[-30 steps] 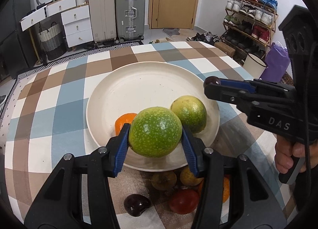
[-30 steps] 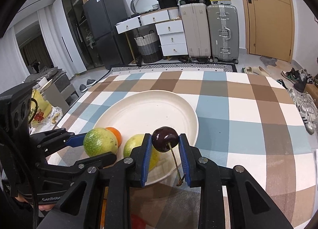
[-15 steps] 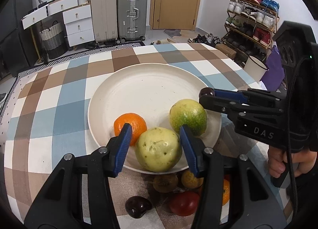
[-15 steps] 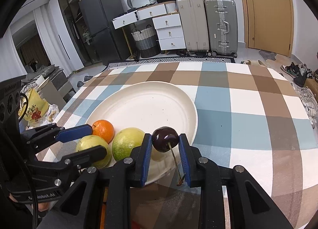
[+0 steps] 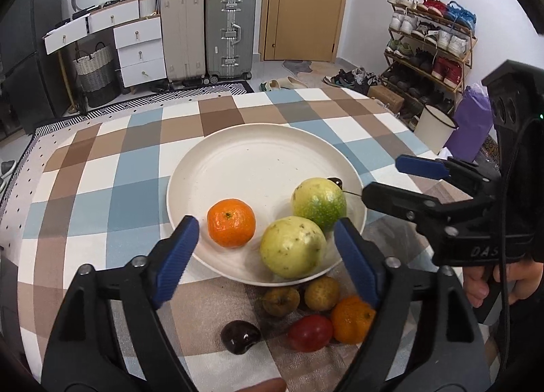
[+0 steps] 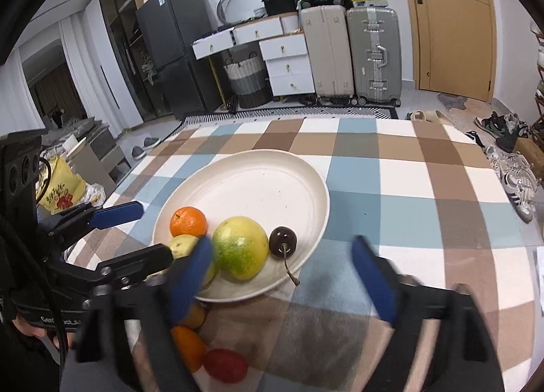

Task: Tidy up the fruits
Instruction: 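Open both tools to release the passion fruit and cherry into the plate, then withdraw both open tools from the plate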

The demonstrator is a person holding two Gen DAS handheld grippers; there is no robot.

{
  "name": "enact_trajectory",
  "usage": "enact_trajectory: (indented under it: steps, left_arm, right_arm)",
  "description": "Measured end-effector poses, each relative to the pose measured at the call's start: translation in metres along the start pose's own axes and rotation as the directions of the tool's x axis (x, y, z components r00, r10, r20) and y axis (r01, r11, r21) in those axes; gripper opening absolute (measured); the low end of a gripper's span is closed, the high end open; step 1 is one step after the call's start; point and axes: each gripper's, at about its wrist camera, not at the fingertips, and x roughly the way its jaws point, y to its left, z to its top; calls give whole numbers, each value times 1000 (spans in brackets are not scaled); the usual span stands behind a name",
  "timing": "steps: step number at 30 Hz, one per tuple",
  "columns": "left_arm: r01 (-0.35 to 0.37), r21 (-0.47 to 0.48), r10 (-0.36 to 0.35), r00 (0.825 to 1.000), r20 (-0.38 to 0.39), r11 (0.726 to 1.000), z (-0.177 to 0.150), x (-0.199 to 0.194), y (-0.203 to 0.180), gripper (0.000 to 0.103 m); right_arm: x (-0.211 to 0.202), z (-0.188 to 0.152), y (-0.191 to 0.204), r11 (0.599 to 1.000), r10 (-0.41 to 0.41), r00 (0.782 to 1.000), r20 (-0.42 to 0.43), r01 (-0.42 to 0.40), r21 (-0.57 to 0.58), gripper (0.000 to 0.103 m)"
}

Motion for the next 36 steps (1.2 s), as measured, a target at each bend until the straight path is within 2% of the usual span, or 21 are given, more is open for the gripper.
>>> enact_trajectory:
  steps: [5,8,11,16,21,24,36]
  left_arm:
    - [-6,-26,6,1000,-8,1000,-7,-13,5,87]
    - [-26,-38,26,1000,-4,999,-12,-23,9,103]
    - [-42,-50,43,999,10,998,-17,-34,13,102]
    - [-64,-58,65,998,16,996,-29,-51,19,102]
    - [-81,-57,82,997,15,995,-42,-61,22,102]
    - [-105,-57,105,994,-3,993,-52,-60,25,102]
    - [-107,-70,103,993,-58,992,-76,-49,28,102]
  right_arm:
    - [-14,-5,-3,998,-31,1000,0,31,46,102]
    - [-24,-9,-1,998,-42,999,8,42,38,103]
    - [-34,-14,6,999,-28,1000,-2,28,17,103]
    - [-47,-24,22,997,-71,997,-13,70,-41,103]
    - [-51,-35,27,997,-62,997,-43,60,-45,103]
    - [-48,-44,28,997,-62,996,-69,60,-38,103]
    - [-43,-68,23,994,-105,987,-120,103,-27,103]
